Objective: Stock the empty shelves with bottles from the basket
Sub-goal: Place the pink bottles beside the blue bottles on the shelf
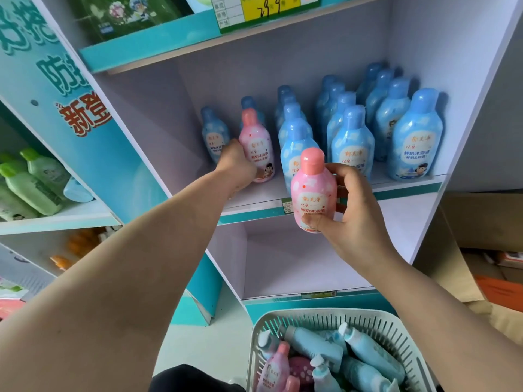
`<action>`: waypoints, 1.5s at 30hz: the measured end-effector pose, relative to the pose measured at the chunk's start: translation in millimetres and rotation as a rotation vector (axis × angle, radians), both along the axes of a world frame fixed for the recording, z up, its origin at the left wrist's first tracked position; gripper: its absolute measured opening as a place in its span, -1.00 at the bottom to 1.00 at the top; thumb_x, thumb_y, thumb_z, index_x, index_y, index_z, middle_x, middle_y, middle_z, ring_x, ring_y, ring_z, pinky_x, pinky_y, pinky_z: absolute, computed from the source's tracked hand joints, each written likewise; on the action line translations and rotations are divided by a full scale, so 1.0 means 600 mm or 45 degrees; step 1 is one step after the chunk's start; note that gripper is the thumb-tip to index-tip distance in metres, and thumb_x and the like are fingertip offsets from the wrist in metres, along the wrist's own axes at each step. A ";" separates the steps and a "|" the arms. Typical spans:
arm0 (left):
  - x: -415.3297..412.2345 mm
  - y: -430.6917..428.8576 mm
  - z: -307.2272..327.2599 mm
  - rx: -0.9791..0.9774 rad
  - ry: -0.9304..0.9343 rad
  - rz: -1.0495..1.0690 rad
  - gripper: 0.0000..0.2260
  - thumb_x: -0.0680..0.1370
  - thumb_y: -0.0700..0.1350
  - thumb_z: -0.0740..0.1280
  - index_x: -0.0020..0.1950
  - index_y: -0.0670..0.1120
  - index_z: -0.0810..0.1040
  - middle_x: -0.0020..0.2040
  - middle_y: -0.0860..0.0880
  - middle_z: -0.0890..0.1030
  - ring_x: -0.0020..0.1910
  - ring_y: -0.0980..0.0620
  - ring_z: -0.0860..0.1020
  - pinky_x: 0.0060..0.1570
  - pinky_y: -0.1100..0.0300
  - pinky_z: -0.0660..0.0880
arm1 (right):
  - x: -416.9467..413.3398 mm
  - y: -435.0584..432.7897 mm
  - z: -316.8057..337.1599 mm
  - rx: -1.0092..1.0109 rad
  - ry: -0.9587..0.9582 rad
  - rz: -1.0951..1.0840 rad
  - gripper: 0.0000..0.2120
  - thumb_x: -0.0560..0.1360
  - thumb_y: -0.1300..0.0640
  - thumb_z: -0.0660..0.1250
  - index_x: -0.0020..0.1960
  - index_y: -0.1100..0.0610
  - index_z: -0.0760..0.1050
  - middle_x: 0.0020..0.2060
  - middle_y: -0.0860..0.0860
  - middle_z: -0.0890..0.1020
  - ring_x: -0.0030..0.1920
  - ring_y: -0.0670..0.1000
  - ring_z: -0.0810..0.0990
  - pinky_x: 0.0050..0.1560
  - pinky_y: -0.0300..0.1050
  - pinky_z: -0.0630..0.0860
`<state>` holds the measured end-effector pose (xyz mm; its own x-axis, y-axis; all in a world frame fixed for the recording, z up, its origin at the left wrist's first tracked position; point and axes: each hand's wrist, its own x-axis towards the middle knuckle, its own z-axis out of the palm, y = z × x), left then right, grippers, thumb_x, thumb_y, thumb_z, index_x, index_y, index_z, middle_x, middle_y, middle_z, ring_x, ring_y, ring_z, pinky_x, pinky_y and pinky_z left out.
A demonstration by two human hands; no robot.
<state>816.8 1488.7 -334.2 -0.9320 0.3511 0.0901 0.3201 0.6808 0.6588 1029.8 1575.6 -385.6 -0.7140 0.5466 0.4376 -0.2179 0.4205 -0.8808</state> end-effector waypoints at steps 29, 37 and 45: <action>-0.010 0.026 -0.019 0.091 0.505 -0.040 -0.37 0.59 0.00 0.21 0.51 0.32 -0.09 0.28 -0.07 0.33 0.18 -0.12 0.45 0.09 0.15 0.36 | 0.000 0.012 -0.004 0.037 -0.055 0.018 -0.31 0.26 0.26 0.57 0.27 -0.06 0.37 0.15 -0.02 0.49 0.12 0.01 0.52 0.09 0.04 0.56; 0.012 0.020 0.002 0.180 0.394 -0.012 -0.38 0.57 0.04 0.15 0.50 0.32 -0.14 0.36 -0.10 0.36 0.23 -0.15 0.47 0.27 0.03 0.40 | -0.002 0.012 -0.001 0.022 -0.060 0.038 -0.31 0.26 0.28 0.57 0.28 -0.04 0.38 0.15 -0.02 0.50 0.12 -0.01 0.53 0.09 -0.08 0.56; 0.088 -0.057 0.064 0.309 0.323 -0.087 -0.64 0.47 -0.19 0.38 0.25 -0.08 0.46 0.03 -0.07 0.62 0.02 -0.08 0.60 0.06 0.02 0.56 | 0.017 -0.015 0.014 0.032 -0.116 0.001 -0.30 0.29 0.33 0.54 0.34 0.04 0.36 0.18 -0.02 0.51 0.07 -0.09 0.51 0.03 -0.31 0.49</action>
<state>869.8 1454.3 -296.0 -0.8445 0.3516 0.4040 0.5334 0.4856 0.6926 1040.0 1566.5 -377.1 -0.7520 0.5354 0.3845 -0.1377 0.4427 -0.8860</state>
